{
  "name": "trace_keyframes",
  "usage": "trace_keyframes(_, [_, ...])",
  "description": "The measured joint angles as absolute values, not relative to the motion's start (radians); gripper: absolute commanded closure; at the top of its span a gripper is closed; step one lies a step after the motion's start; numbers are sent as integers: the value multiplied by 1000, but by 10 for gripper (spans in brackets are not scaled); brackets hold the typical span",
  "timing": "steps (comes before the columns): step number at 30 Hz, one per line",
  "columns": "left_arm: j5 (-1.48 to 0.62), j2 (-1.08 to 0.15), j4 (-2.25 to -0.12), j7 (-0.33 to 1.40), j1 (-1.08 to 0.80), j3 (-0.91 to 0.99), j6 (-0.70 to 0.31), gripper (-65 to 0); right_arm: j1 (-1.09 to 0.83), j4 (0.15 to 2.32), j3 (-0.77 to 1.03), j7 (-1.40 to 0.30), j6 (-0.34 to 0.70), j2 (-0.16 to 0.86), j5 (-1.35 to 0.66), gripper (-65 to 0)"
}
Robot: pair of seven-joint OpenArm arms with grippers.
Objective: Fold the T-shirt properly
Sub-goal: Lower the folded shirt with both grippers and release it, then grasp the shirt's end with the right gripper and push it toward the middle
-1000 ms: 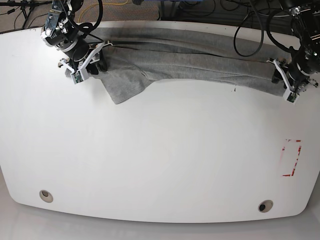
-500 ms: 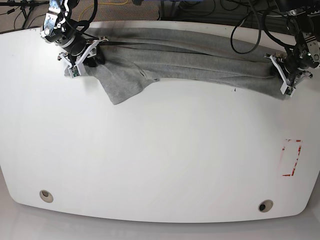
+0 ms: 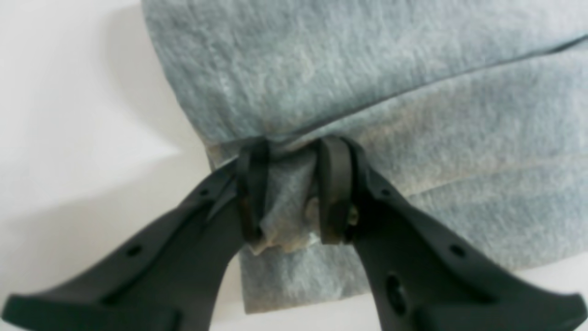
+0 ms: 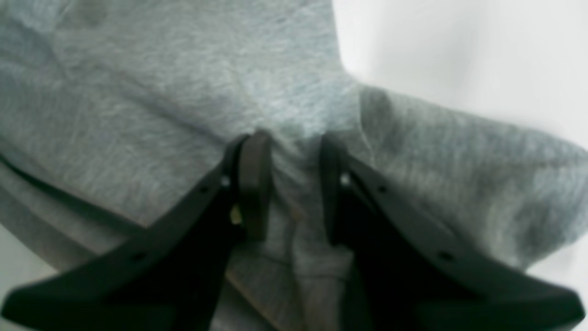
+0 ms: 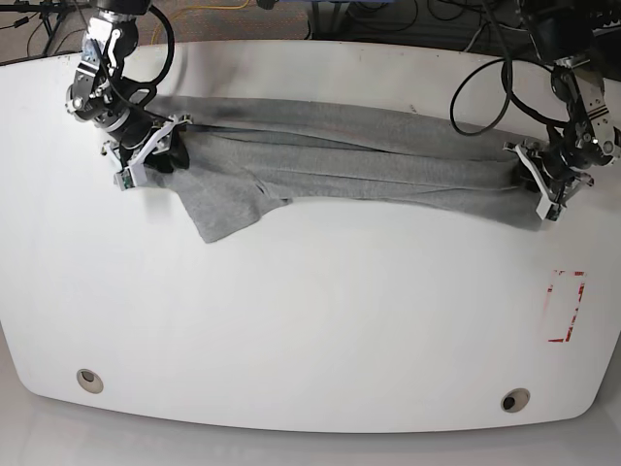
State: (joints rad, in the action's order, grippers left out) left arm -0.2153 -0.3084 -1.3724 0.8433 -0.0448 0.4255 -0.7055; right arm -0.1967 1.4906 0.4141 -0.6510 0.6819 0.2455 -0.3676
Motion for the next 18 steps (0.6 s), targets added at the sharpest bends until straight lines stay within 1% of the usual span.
trace_keyframes(4, [-216,-306,-1346,845,-11,425,-707,-165,-145,1449,413,-661,685,254,-363,-189])
trace_keyframes(6, [-213,-304,-1342,850,-1,423,-708,-167,-134,1450,412,-667,685,255,-352,-209])
trace_keyframes(8, [-213,-302,-1341,862,7,422,-708,-175,-133,1467,412,-683,685,255,-345,-263])
trace_keyframes(14, [-212,-293,-1345,986,65,430,-708,-269,-140,1555,413,-715,669,255,-313,-510])
trace_keyframes(17, [-176,-276,-1380,1048,80,458,-705,-292,-126,1587,415,-714,665,255,-320,-595])
trace_keyframes(18, [-167,-270,-1398,1065,80,473,-699,-296,-113,1591,415,-715,666,255,-320,-604])
